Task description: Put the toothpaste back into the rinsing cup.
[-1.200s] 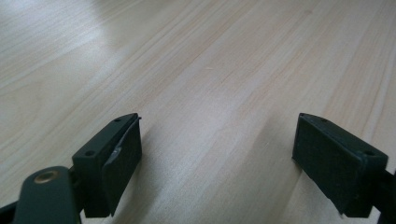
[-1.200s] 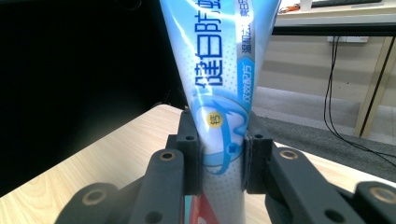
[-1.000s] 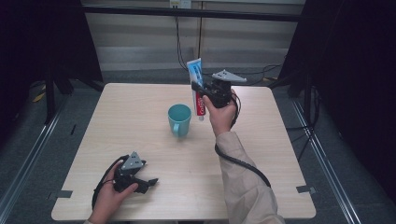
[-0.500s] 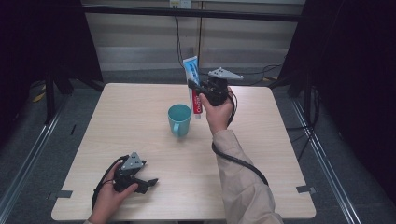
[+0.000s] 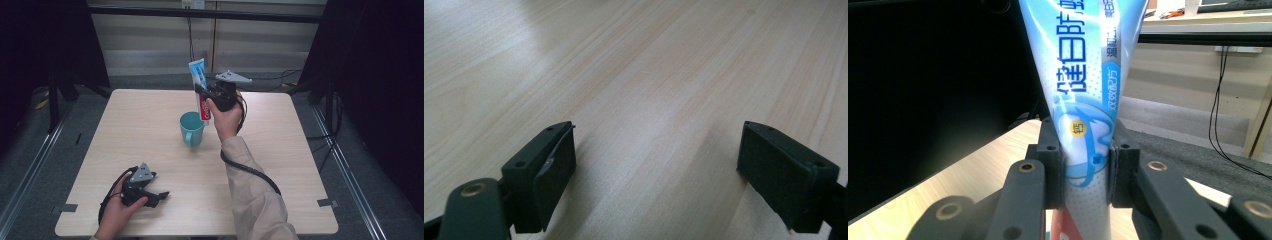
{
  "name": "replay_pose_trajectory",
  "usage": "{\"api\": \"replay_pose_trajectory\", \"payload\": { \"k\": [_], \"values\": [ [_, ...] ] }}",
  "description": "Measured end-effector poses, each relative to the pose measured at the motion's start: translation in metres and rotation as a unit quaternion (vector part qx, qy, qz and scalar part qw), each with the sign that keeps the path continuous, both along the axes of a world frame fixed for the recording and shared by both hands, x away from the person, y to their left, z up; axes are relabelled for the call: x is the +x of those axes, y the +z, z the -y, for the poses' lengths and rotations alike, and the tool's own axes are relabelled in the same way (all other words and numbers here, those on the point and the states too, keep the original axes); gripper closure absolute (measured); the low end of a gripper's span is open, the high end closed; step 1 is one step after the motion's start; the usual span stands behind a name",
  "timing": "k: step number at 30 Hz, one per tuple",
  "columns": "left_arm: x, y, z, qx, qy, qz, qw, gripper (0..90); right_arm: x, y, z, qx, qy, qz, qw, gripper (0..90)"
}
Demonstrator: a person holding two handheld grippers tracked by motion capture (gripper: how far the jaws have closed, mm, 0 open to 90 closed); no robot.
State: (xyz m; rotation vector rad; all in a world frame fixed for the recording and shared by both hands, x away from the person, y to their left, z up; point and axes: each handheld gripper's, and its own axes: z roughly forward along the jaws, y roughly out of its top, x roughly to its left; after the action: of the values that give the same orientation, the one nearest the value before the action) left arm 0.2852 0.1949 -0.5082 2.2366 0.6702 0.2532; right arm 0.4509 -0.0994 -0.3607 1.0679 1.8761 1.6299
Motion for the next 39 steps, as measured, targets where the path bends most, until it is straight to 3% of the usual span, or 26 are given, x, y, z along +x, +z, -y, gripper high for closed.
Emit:
{"api": "replay_pose_trajectory", "payload": {
  "k": [20,30,39],
  "values": [
    [0.0,0.0,0.0,0.002,-0.001,0.0,1.0,15.4,0.017,-0.011,-0.021,0.007,0.014,-0.004,0.9999,73.1],
    [-0.001,0.0,0.0,0.002,-0.003,-0.002,1.0,15.4,0.022,-0.026,-0.031,-0.008,0.022,-0.005,0.9997,72.8],
    [-0.001,0.0,-0.001,0.002,-0.003,0.002,1.0,15.4,0.015,-0.037,-0.034,-0.026,0.024,-0.009,0.9993,72.3]
  ]
}}
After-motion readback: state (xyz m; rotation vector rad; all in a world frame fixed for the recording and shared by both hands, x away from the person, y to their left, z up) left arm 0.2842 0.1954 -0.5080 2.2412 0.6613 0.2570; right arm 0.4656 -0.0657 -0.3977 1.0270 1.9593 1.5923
